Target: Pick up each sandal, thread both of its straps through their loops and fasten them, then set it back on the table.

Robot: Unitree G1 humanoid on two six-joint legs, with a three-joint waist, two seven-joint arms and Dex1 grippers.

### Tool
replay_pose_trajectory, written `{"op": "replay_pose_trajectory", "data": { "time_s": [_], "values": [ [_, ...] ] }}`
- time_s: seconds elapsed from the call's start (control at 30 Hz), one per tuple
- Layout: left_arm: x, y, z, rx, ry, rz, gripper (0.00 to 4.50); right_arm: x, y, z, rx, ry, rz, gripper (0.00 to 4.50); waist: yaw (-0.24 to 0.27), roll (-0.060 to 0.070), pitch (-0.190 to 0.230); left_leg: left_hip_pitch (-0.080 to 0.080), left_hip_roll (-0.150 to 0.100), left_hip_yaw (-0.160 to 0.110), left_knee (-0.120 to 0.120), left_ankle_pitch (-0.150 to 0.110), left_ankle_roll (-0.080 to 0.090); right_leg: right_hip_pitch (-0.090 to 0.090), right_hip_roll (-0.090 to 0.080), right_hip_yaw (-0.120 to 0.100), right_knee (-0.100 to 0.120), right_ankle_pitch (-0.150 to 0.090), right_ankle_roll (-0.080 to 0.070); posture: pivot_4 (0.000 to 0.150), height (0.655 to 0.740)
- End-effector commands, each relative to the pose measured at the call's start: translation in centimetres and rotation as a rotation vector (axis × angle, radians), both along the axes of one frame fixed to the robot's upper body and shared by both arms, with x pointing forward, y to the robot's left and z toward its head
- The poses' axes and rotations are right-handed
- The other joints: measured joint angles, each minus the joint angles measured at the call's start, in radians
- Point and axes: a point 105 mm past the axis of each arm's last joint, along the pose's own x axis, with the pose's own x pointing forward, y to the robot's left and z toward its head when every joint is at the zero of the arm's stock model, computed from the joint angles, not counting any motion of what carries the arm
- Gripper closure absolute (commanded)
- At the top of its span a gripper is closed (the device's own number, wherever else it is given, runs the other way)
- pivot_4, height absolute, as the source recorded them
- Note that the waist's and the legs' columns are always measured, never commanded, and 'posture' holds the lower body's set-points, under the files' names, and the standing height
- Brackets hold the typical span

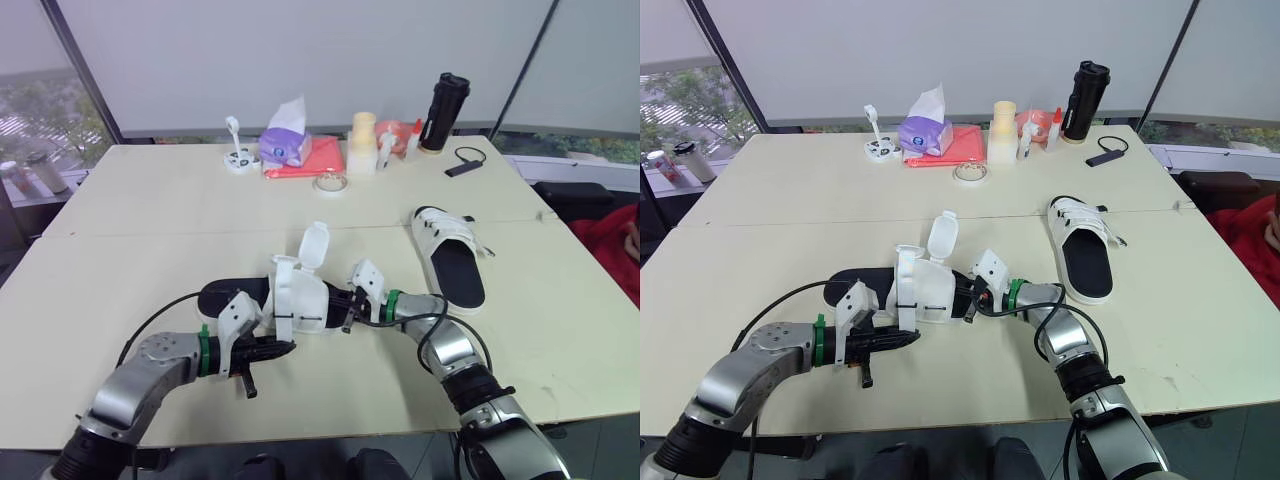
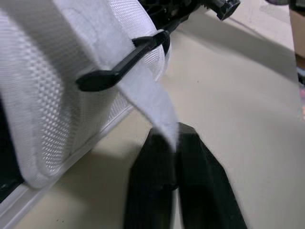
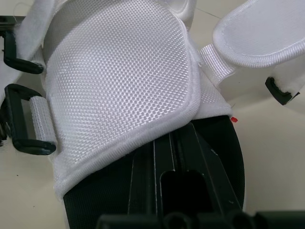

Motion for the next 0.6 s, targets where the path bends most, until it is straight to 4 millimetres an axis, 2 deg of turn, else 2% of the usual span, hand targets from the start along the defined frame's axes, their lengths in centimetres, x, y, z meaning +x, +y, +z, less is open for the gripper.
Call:
{"op": "replay_pose_trajectory", "data": {
  "time_s": [0.03, 0.33, 0.6],
  "values": [
    [-1.0, 0.2, 1.6, -0.026, -0.012, -0.048, 4.44, -0.6, -0.3, -3.3, -0.08, 0.103, -0.021, 4.5, -0.002, 0.0, 0.0, 0.0, 0.0, 0.0, 0.0, 0.0, 0.0, 0.0, 0.0, 0.0, 0.0, 0.0, 0.0, 0.15, 0.74],
    [-6.5, 1.8, 0.9, 0.007, 0.205, -0.19, 4.44, -0.5, -0.3, -3.3, -0.084, 0.099, -0.02, 4.5, -0.014, 0.0, 0.0, 0.0, 0.0, 0.0, -0.006, 0.0, 0.0, -0.001, 0.0, 0.0, -0.003, 0.0, 0.0, 0.15, 0.74],
    [-8.5, 2.0, 1.0, 0.007, 0.29, -0.267, 4.44, -0.5, -0.4, -3.4, -0.088, 0.099, -0.015, 4.5, -0.021, 0.001, 0.0, 0.0, 0.0, 0.0, -0.01, 0.0, 0.0, -0.002, 0.0, 0.0, -0.006, -0.001, -0.001, 0.15, 0.74]
  ]
}}
